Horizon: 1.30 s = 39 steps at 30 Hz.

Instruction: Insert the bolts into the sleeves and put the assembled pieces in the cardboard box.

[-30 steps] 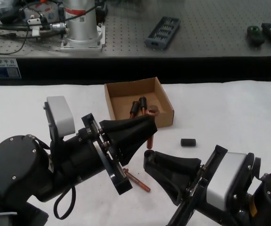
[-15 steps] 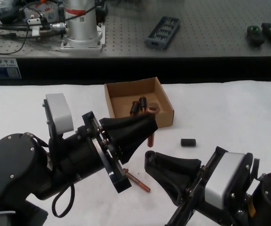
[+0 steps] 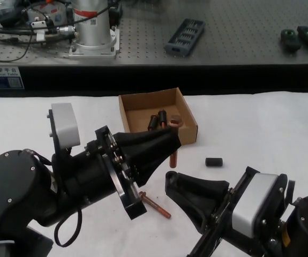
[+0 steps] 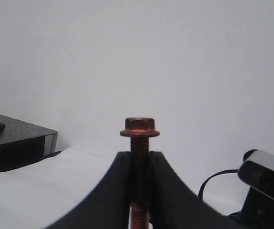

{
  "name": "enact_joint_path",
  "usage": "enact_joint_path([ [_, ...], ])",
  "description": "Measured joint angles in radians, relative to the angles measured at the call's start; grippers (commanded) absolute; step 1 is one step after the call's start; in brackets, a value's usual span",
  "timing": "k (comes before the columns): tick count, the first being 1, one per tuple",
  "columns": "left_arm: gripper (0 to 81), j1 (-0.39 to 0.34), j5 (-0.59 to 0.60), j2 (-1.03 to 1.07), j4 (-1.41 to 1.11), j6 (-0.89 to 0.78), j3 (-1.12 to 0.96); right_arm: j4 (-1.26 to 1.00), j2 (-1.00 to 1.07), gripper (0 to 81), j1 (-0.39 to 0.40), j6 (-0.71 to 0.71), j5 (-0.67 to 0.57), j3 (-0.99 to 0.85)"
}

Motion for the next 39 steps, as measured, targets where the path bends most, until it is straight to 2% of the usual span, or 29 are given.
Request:
enact_joint_path([
  [9,0.6,-0.005,0.018,0.0,0.0,0.004,0.015,0.0,0.0,5.6,0.0,0.0,0.0,0.0],
  [29,0.6,-0.005,-0.016,-0.005,0.079,0.174,0.031,-0.008,0.005,5.6,-0.001,0.002,-0.013,0.0],
  [39,0.6,-0.005,-0.016,-0.005,0.084,0.172,0.031,-0.009,0.007,5.6,-0.003,0.004,-0.016,0.0],
])
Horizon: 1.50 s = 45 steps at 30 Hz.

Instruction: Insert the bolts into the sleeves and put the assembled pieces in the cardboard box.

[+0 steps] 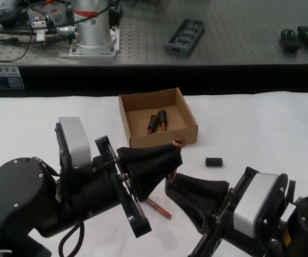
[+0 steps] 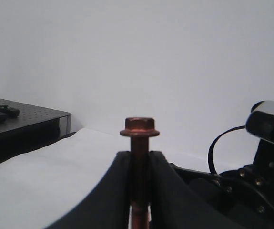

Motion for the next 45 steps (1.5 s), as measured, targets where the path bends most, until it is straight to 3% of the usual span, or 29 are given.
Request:
enact_joint_path([
  [41,0.1,0.0,0.052,-0.006,0.049,0.064,0.04,-0.057,-0.014,5.6,0.0,0.039,-0.005,0.045],
  [43,5.4,0.0,0.048,-0.006,0.052,0.064,0.04,-0.057,-0.014,5.6,0.0,0.039,-0.005,0.045],
  [45,15.9,0.0,0.045,-0.006,0.052,0.06,0.04,-0.057,-0.014,5.6,0.0,0.039,-0.005,0.045],
])
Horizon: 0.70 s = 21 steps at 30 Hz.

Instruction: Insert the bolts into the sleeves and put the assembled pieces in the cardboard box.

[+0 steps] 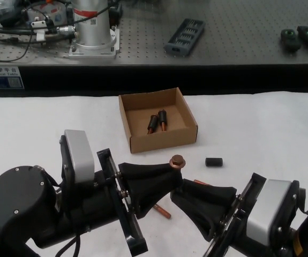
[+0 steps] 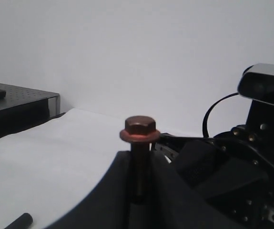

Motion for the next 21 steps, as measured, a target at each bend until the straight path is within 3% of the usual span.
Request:
enact_joint_path([
  [5,46.7,0.002,-0.027,0.0,0.012,-0.015,0.005,-0.011,0.0,5.6,0.0,0.0,0.002,0.002],
  [21,46.2,0.002,-0.008,0.0,-0.117,-0.177,0.009,-0.013,-0.008,5.6,0.0,-0.009,0.046,0.004],
])
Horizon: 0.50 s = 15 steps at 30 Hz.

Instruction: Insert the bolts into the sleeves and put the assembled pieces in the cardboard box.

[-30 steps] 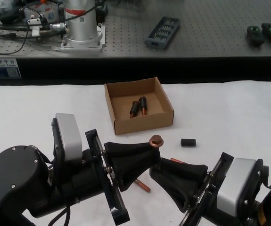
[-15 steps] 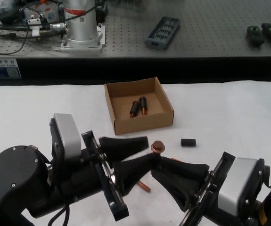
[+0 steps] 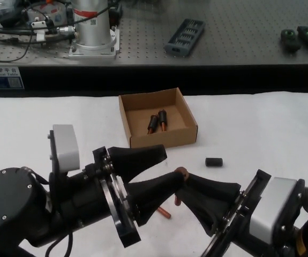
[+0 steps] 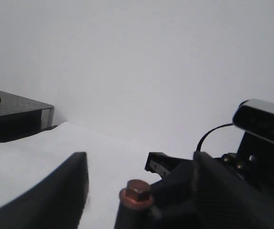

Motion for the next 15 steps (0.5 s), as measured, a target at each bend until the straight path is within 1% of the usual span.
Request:
enact_joint_path([
  [7,46.2,0.0,0.0,0.0,-0.017,-0.037,0.002,0.012,0.0,5.6,0.0,-0.025,0.045,0.0],
  [10,45.2,0.005,0.0,0.0,-0.019,-0.04,0.002,0.005,0.0,5.6,0.0,-0.051,0.101,0.012],
  [11,42.7,0.011,0.0,0.0,-0.02,-0.04,0.002,0.005,0.0,5.6,0.0,-0.051,0.103,0.014],
  [13,35.1,0.029,0.0,-0.002,-0.02,-0.05,0.006,-0.004,-0.007,5.6,0.0,-0.068,0.133,0.037],
  [15,24.2,0.04,-0.003,-0.008,-0.02,-0.056,0.012,-0.004,-0.026,5.6,0.0,-0.073,0.148,0.048],
])
